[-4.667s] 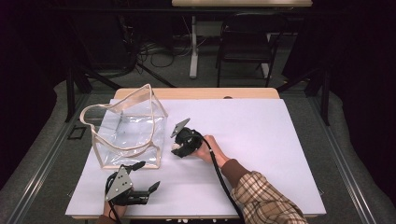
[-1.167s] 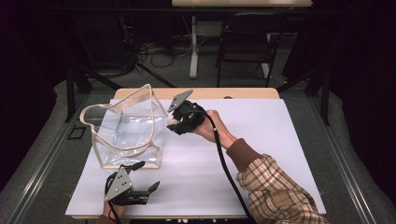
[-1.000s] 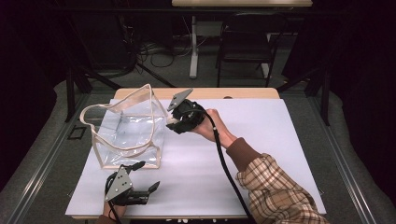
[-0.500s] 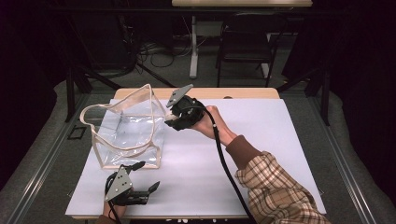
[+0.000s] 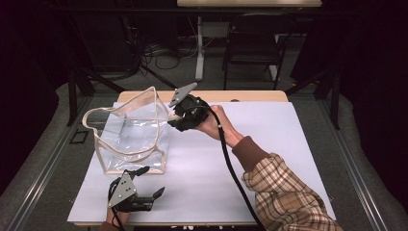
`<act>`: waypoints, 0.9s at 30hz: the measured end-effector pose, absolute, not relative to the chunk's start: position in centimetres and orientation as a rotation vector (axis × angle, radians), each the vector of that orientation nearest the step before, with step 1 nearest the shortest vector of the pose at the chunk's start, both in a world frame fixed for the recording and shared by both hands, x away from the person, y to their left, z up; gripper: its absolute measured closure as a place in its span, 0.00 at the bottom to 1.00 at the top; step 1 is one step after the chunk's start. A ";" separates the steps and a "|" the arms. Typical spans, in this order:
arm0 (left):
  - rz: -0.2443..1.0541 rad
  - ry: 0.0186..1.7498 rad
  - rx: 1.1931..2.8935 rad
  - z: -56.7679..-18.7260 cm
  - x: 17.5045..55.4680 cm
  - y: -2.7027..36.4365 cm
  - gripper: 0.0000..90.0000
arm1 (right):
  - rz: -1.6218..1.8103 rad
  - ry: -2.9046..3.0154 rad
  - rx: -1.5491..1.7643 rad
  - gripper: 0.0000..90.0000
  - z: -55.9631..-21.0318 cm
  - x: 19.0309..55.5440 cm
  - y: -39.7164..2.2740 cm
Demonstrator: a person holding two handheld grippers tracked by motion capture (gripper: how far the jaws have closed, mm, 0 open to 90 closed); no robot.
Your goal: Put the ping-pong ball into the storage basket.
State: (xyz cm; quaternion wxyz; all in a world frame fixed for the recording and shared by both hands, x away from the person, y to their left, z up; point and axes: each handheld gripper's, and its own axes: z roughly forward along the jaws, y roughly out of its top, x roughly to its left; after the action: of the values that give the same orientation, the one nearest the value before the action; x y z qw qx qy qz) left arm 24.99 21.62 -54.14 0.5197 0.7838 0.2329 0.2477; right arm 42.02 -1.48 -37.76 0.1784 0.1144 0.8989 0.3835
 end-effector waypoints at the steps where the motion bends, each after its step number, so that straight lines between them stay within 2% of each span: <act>1: 0.594 0.558 1.879 -54.1 25.0 21.6 0.18 | 1.092 2.534 0.331 0.56 -37.7 42.0 -1.4; 27: 0.594 0.560 1.876 -54.2 25.0 21.6 0.18 | 1.102 2.500 0.310 0.56 -35.5 42.5 -0.7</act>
State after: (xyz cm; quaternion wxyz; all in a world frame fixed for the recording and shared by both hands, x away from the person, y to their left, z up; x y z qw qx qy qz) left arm 25.00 21.61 -54.16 0.5208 0.7828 0.2338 0.2477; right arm 42.47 -0.68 -35.49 0.1945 0.1107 0.8918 0.3932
